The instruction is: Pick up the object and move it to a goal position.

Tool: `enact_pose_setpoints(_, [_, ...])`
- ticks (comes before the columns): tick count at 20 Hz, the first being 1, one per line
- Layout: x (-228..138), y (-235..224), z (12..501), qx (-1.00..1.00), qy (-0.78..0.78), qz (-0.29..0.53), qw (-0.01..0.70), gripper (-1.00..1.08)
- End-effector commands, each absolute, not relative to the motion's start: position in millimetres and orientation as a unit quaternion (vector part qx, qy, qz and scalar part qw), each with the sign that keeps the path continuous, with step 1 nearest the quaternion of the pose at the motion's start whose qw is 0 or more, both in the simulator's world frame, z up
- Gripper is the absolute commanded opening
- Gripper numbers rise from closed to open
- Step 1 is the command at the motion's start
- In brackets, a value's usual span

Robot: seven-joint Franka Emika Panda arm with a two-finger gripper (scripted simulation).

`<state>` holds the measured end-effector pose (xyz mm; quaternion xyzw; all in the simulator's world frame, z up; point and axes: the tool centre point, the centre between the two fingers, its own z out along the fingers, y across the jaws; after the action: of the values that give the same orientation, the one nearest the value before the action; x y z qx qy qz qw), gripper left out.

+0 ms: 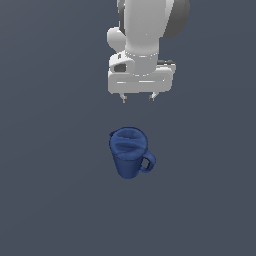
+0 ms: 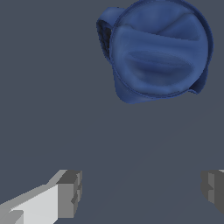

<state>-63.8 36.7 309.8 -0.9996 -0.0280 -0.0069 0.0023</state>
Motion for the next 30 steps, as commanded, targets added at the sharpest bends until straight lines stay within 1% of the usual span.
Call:
enact_pose_setpoints(1, [-64, 37, 310, -1.0, -0.028, -0.007, 0.002, 0.28])
enact_pose_setpoints(12, [-61, 36, 311, -1.0, -0.025, -0.008, 0.004, 0.28])
enact_pose_setpoints(17, [-54, 38, 311, -0.999, -0.034, -0.005, 0.001, 0.28])
enact_pose_setpoints(23, [-38, 42, 311, -0.998, -0.057, 0.0, -0.006, 0.28])
enact_pose_setpoints(30, [-7, 50, 308, -0.995, -0.101, 0.012, -0.02, 0.28])
